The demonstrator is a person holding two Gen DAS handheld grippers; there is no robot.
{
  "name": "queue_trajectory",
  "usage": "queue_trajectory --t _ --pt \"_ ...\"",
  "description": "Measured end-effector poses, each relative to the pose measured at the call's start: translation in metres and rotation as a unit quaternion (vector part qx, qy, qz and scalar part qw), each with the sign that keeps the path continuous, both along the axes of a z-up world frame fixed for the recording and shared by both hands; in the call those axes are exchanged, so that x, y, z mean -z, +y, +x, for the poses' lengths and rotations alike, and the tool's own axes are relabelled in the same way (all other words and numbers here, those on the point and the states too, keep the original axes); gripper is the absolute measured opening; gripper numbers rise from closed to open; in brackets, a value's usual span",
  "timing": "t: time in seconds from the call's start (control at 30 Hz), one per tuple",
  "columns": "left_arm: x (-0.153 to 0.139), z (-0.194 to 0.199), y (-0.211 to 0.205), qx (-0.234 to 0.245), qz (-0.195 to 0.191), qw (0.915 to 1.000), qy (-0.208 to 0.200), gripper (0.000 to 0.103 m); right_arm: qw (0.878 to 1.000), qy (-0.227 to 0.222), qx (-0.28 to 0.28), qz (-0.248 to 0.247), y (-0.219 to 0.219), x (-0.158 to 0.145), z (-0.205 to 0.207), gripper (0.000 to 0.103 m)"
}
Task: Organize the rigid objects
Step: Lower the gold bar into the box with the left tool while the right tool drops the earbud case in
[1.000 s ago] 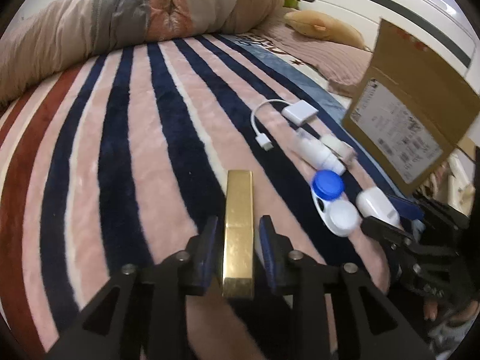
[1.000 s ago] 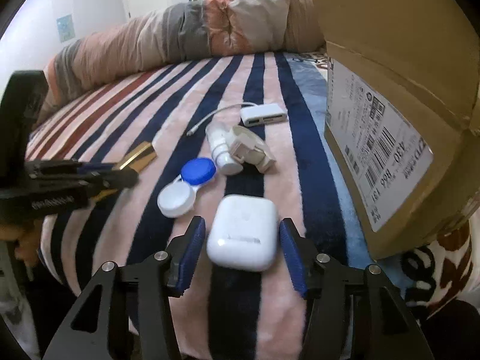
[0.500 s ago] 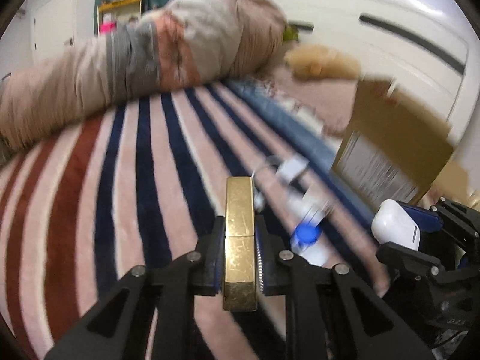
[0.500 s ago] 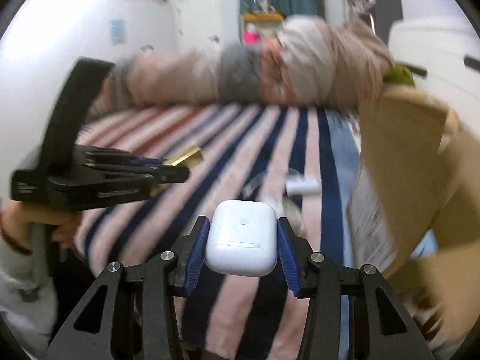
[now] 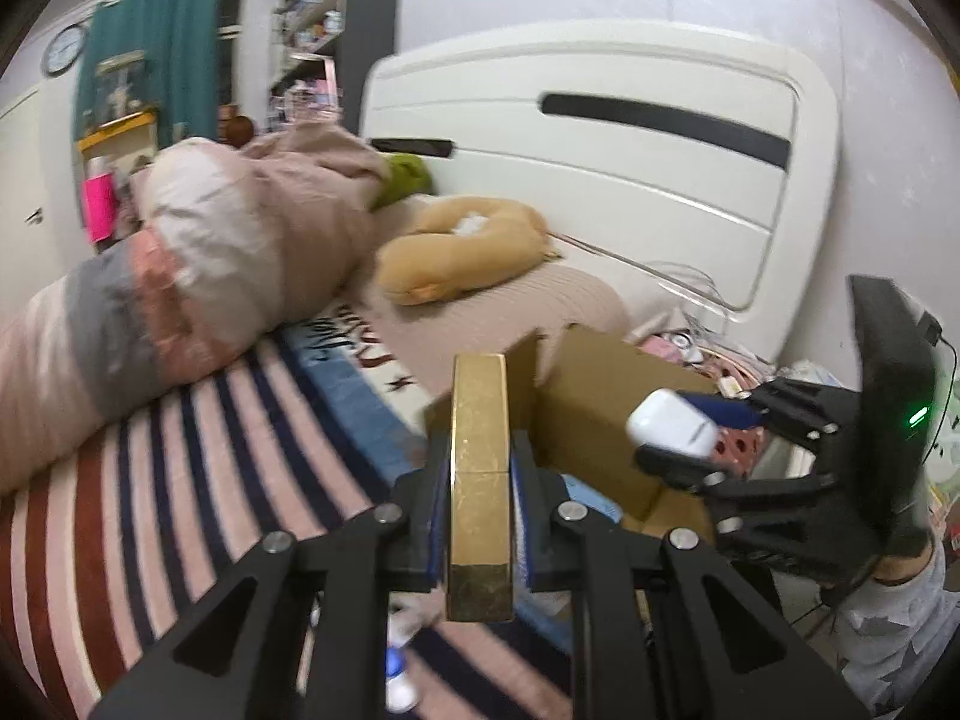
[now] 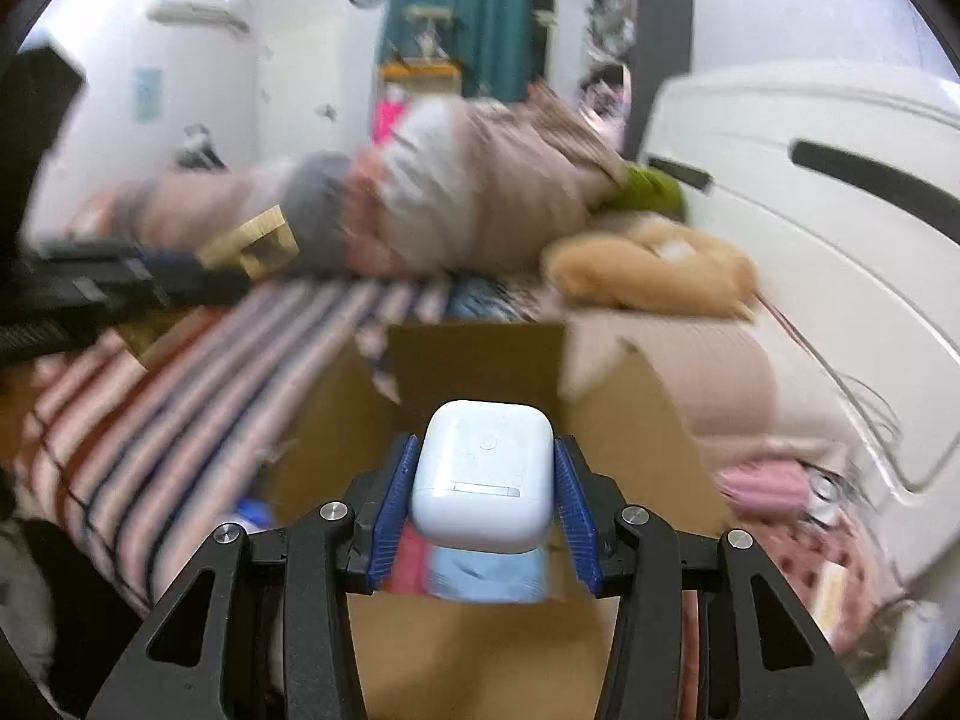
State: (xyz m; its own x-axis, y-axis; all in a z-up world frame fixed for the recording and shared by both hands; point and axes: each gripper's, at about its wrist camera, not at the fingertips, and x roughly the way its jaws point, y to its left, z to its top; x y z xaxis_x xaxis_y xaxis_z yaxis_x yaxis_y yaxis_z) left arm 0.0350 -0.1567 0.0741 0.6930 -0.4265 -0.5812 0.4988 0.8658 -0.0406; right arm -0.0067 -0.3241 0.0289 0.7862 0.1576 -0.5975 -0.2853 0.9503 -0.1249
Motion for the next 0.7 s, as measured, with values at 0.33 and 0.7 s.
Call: queue_trajectory --t 0.33,0.7 --pt "0.034 0.038 -0.08 0.029 0.062 0.996 0.058 0.015 0.999 0.003 -0.001 -0.035 -0.02 0.031 0.01 0.042" --pt "0.059 0.072 -0.093 0.003 0.105 0.9916 0.074 0.015 0.999 -0.006 -0.033 -0.015 -0.027 0.033 0.015 0.05"
